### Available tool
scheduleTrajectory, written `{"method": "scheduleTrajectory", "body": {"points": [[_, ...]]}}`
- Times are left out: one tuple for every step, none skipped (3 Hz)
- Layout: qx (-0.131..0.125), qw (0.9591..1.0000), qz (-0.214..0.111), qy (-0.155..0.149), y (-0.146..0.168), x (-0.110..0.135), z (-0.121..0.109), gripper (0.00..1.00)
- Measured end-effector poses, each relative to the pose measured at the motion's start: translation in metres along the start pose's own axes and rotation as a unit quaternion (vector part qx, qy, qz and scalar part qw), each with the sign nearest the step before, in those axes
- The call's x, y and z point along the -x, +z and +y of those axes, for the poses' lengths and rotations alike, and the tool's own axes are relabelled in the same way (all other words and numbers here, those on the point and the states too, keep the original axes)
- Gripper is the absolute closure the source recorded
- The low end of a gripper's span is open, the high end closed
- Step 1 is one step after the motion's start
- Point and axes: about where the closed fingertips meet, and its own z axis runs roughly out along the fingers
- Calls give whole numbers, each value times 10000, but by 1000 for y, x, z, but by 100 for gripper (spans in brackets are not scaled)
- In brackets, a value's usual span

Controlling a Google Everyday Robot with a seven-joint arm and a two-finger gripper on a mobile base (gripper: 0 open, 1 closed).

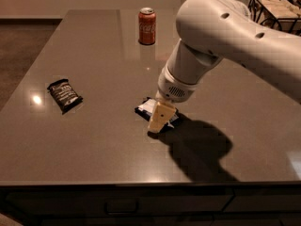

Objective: Move rxbar blueberry near rxbar chocolate

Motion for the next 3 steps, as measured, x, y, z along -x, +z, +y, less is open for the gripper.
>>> {"method": "scheduleTrajectory", "body": {"points": [[26, 10000, 48, -42, -1, 6, 2, 64], [26, 10000, 48, -43, -2, 6, 2, 88], [26, 10000, 48, -43, -2, 6, 2, 100]]}}
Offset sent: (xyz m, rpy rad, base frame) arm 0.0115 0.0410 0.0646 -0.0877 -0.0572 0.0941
